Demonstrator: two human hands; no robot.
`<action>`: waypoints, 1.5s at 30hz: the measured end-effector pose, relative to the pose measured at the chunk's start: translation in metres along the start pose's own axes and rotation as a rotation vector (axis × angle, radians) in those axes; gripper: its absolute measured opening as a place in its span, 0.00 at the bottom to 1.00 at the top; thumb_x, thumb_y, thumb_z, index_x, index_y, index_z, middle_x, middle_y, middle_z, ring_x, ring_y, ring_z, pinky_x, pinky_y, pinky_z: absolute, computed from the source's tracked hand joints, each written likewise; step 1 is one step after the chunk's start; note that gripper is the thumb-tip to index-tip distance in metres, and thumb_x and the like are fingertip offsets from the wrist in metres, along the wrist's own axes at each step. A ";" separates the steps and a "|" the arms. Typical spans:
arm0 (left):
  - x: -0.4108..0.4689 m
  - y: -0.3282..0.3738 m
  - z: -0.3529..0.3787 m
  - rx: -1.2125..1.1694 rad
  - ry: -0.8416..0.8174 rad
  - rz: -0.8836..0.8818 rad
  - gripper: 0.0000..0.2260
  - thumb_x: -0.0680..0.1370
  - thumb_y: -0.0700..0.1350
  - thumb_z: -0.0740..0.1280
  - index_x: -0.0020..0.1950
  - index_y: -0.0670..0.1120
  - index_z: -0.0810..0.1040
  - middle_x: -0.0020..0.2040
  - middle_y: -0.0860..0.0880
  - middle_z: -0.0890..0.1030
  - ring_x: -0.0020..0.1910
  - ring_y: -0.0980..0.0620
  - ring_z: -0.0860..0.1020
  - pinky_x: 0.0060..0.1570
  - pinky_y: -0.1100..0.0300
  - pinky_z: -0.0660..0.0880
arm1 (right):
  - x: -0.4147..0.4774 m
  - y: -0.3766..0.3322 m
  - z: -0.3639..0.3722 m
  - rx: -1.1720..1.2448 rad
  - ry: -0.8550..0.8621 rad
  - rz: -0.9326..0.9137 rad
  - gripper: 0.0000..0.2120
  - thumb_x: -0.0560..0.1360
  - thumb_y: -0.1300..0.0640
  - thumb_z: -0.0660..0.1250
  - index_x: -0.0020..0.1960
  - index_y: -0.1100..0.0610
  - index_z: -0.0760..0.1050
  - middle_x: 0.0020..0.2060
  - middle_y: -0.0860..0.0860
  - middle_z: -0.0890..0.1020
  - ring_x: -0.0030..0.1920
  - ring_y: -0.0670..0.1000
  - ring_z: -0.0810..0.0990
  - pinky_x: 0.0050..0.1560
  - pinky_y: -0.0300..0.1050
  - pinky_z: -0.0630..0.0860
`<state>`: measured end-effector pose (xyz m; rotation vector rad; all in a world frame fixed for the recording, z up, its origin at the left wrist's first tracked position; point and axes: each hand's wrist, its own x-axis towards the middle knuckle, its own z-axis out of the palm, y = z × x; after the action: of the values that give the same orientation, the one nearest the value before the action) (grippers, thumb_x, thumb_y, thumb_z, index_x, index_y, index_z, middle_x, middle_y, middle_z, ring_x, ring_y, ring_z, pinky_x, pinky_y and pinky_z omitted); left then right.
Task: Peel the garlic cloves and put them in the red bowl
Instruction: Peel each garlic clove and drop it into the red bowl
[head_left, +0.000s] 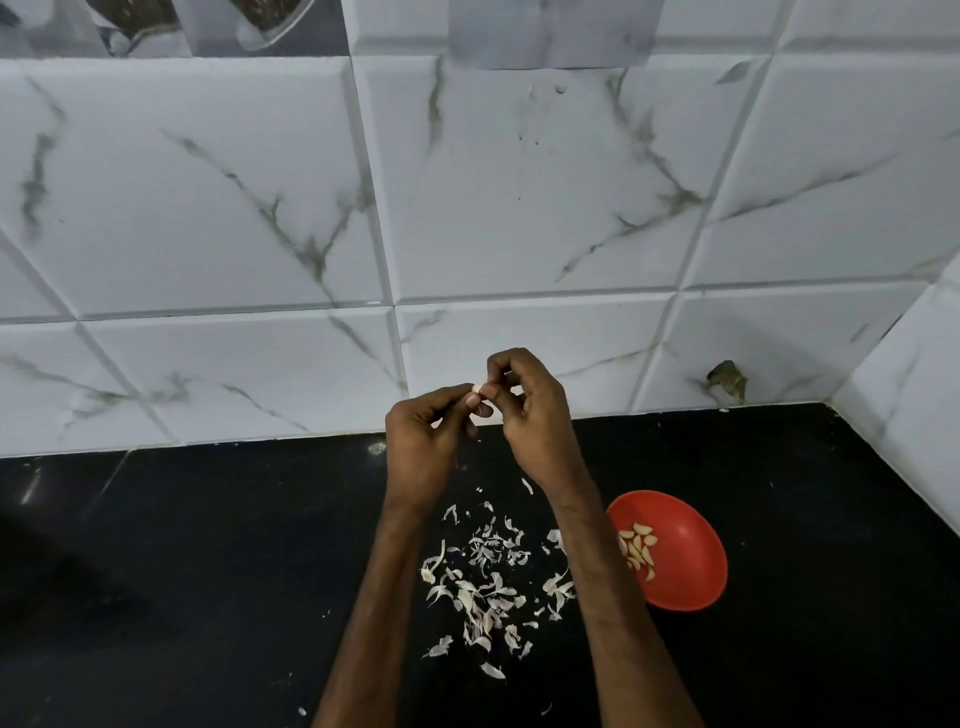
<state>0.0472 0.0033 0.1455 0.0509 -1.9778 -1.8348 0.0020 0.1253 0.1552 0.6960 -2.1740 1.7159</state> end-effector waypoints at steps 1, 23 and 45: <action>0.000 0.001 -0.001 -0.016 -0.004 0.000 0.08 0.80 0.38 0.69 0.47 0.48 0.86 0.37 0.40 0.83 0.26 0.50 0.72 0.22 0.63 0.68 | 0.000 0.000 0.001 0.018 0.007 -0.014 0.07 0.78 0.70 0.66 0.46 0.60 0.73 0.42 0.51 0.76 0.43 0.51 0.77 0.44 0.36 0.74; -0.003 0.018 0.006 -0.462 -0.111 -0.138 0.14 0.75 0.40 0.70 0.59 0.40 0.81 0.42 0.46 0.82 0.33 0.53 0.76 0.20 0.62 0.70 | -0.002 -0.014 -0.004 -0.179 0.035 -0.158 0.08 0.79 0.70 0.64 0.49 0.58 0.73 0.46 0.44 0.73 0.50 0.41 0.68 0.49 0.29 0.67; 0.001 0.026 0.002 -0.398 0.098 -0.074 0.10 0.77 0.40 0.71 0.58 0.42 0.83 0.47 0.47 0.84 0.39 0.53 0.79 0.24 0.60 0.71 | 0.001 -0.024 -0.031 -0.018 -0.045 0.040 0.09 0.79 0.66 0.68 0.53 0.53 0.76 0.43 0.42 0.83 0.49 0.45 0.82 0.52 0.36 0.75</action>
<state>0.0525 0.0079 0.1702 0.0916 -1.5331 -2.1950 0.0121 0.1510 0.1833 0.6979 -2.2454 1.7134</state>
